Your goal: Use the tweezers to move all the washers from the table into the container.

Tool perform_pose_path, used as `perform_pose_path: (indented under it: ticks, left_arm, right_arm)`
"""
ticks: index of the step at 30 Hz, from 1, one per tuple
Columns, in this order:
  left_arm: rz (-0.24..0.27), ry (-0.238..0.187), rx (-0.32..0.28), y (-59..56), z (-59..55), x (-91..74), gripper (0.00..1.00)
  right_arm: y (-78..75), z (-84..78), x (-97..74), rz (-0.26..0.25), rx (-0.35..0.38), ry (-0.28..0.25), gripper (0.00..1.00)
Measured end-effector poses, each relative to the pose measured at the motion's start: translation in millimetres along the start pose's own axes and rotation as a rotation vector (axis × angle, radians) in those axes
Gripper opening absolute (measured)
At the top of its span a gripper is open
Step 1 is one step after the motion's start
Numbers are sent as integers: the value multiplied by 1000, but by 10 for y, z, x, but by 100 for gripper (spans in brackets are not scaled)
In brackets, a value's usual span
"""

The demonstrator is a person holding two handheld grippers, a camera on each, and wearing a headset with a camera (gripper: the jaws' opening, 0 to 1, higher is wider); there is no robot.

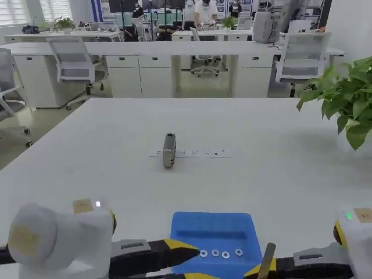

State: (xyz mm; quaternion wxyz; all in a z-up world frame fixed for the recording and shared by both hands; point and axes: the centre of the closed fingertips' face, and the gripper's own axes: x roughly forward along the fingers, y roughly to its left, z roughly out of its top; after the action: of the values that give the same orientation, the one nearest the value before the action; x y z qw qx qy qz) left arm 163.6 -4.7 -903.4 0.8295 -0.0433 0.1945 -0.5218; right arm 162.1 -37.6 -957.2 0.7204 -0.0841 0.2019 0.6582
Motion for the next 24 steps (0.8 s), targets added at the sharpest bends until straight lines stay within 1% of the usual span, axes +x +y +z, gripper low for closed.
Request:
perform_pose_path:
  ticks: [2, 3, 4, 6, 7, 8, 10, 11, 12, 13, 15, 19, 20, 22, 24]
  left_arm:
    - [0, 4, 0, 3, 54, 30, 39]
    - [-12, 22, 7, -11, 51, 43, 41]
    - [-32, 31, 26, -42, 70, 59, 40]
    - [-36, 33, 42, -59, 107, 75, 37]
    - [-57, 41, 44, -91, 126, 90, 36]
    - [-63, 39, 51, -105, 148, 102, 35]
    - [-96, 52, 71, -158, 170, 128, 32]
    - [-112, 53, 87, -188, 188, 144, 30]
    - [-129, 53, 91, -218, 199, 158, 28]
    - [-156, 72, 87, -262, 190, 178, 26]
    - [-181, 91, 93, -309, 188, 220, 25]
    - [-217, 118, 106, -357, 197, 295, 19]
    - [-230, 131, 112, -379, 195, 317, 17]
    - [-237, 141, 117, -392, 201, 359, 15]
    - [-249, 166, 113, -405, 179, 406, 14]
  right_arm:
    - [7, 8, -7, 11, -7, 4, 3]
    - [13, 11, -10, 17, -14, 7, 3]
    - [20, 15, -16, 23, -25, 11, 3]
    - [34, 19, -24, 32, -39, 15, 3]
    - [42, 20, -27, 36, -44, 17, 3]
    - [52, 19, -32, 40, -50, 21, 3]
    - [64, 14, -36, 47, -59, 26, 3]
    - [74, 7, -40, 51, -68, 31, 3]
    - [77, 1, -42, 53, -70, 34, 3]
    - [85, -11, -47, 57, -77, 42, 3]
    - [97, -40, -54, 65, -93, 60, 3]
    - [139, -87, -60, 81, -118, 91, 3]
    - [144, -100, -61, 84, -125, 100, 3]
    - [157, -133, -57, 90, -137, 120, 3]
    - [157, -161, -58, 93, -146, 135, 3]
